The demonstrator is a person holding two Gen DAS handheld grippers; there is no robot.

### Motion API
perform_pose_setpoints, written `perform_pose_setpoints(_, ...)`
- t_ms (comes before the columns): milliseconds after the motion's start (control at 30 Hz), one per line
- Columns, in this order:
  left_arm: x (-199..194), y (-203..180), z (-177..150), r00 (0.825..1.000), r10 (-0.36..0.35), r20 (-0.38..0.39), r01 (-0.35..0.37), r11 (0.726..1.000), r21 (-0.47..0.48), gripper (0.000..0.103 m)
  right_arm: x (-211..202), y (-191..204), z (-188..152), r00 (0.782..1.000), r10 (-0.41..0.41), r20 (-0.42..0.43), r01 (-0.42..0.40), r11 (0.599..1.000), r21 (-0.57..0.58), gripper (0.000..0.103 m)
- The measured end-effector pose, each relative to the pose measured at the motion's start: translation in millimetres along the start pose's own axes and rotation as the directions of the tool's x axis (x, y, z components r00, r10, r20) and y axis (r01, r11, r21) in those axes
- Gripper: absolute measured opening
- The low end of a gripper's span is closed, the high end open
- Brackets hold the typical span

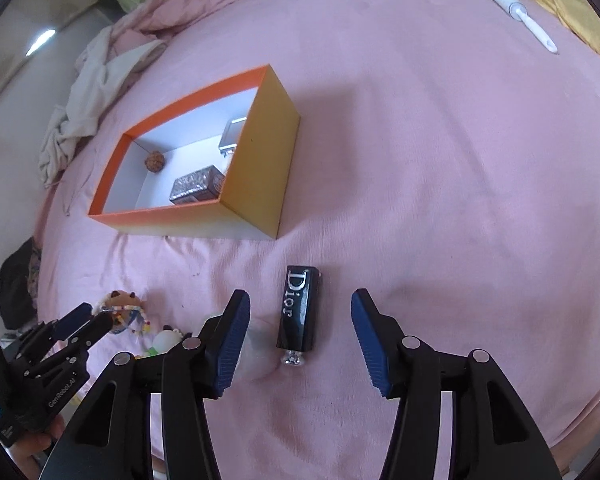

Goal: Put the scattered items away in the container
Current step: 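Lift the lipstick and plush keychain out and place them on the bedspread, then grasp the engraved silver box with the right gripper while the left grasps the old-man figurine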

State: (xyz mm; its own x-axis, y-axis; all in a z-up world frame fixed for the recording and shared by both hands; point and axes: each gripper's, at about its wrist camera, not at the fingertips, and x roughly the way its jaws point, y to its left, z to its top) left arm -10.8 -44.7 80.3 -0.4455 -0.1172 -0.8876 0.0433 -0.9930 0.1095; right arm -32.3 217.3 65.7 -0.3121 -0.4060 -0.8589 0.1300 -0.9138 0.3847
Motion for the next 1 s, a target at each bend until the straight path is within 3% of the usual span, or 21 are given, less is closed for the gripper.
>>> perform_pose_setpoints(67, -8, 0, 2, 0.999, 0.003, 0.047, -0.003, 1.0, -0.01, 0.073, -8, 4, 7, 0.998, 0.054, 0.012, -0.054, 0.999, -0.005, 0.052)
perform_pose_setpoints(300, -16, 0, 7, 0.995, -0.039, 0.093, 0.041, 0.999, -0.027, 0.073, -9, 67, 45, 0.974, 0.202, -0.099, -0.213, 0.97, -0.116, 0.044)
perform_pose_setpoints(367, -15, -1, 7, 0.994, -0.052, 0.095, 0.055, 0.998, -0.035, 0.073, 0, 80, 58, 0.977, 0.166, -0.136, -0.182, 0.977, -0.114, 0.044)
perform_pose_setpoints(467, -10, 1, 5, 0.993, -0.088, 0.081, 0.094, 0.993, -0.071, 0.073, 16, 96, 72, 0.986, 0.05, -0.16, -0.075, 0.985, -0.156, 0.044)
perform_pose_setpoints(667, 4, 10, 0, 0.984, -0.17, 0.057, 0.177, 0.969, -0.175, 0.073, 59, 108, 86, 0.956, -0.155, -0.25, 0.096, 0.968, -0.23, 0.047)
perform_pose_setpoints(900, 17, 12, -9, 0.974, -0.226, 0.033, 0.227, 0.944, -0.24, 0.073, 96, 99, 93, 0.924, -0.188, -0.333, 0.124, 0.971, -0.206, 0.047)
perform_pose_setpoints(1000, 15, 12, -6, 0.975, -0.217, 0.049, 0.222, 0.946, -0.235, 0.073, 97, 100, 91, 0.936, -0.199, -0.291, 0.134, 0.964, -0.228, 0.042)
